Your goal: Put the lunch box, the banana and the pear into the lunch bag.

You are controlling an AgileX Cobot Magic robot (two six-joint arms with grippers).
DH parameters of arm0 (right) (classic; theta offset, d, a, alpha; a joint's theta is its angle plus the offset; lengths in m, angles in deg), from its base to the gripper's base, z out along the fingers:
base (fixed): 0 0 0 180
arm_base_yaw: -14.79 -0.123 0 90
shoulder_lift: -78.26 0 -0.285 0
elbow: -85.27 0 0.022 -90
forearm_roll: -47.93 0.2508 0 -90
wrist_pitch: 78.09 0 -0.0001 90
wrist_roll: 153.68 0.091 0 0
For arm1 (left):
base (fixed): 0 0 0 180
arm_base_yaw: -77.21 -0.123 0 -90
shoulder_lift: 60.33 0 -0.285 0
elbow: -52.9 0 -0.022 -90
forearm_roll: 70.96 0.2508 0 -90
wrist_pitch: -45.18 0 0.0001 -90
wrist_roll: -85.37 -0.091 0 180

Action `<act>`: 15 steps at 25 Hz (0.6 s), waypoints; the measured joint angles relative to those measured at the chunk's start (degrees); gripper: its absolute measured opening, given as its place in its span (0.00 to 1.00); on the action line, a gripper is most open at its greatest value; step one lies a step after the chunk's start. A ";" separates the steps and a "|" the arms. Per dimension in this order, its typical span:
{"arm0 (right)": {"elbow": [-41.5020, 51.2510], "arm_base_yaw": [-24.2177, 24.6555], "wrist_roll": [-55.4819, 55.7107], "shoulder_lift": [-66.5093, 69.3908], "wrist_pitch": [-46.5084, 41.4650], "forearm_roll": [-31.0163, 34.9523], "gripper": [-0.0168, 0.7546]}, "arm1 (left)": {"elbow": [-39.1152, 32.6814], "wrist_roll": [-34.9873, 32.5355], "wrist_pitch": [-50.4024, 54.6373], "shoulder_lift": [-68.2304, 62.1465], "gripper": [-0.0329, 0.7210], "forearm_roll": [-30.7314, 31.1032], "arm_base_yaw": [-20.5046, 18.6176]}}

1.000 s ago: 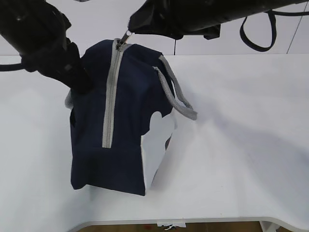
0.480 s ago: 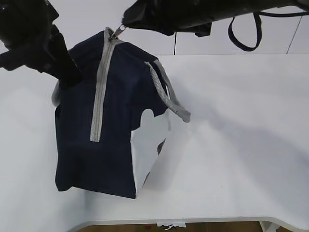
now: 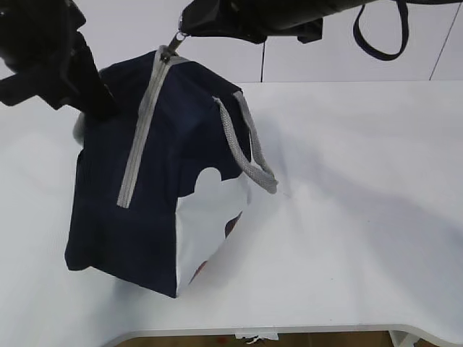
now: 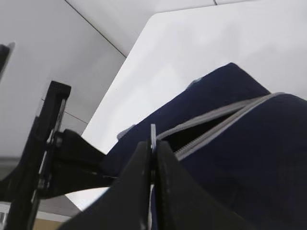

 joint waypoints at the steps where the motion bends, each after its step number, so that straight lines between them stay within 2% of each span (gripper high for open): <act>1: -0.24 0.00 -0.28 -0.14 -0.15 -0.10 0.02 | 0.00 -0.49 -0.55 0.00 0.04 0.12 0.00; 9: -1.13 0.00 -2.52 -0.21 0.07 -0.21 0.02 | 0.00 -5.48 -0.90 0.58 0.04 -0.38 0.00; 15: -1.13 0.00 -3.39 0.51 3.35 -0.21 0.02 | 0.00 -7.55 -0.55 1.93 0.04 -0.64 0.00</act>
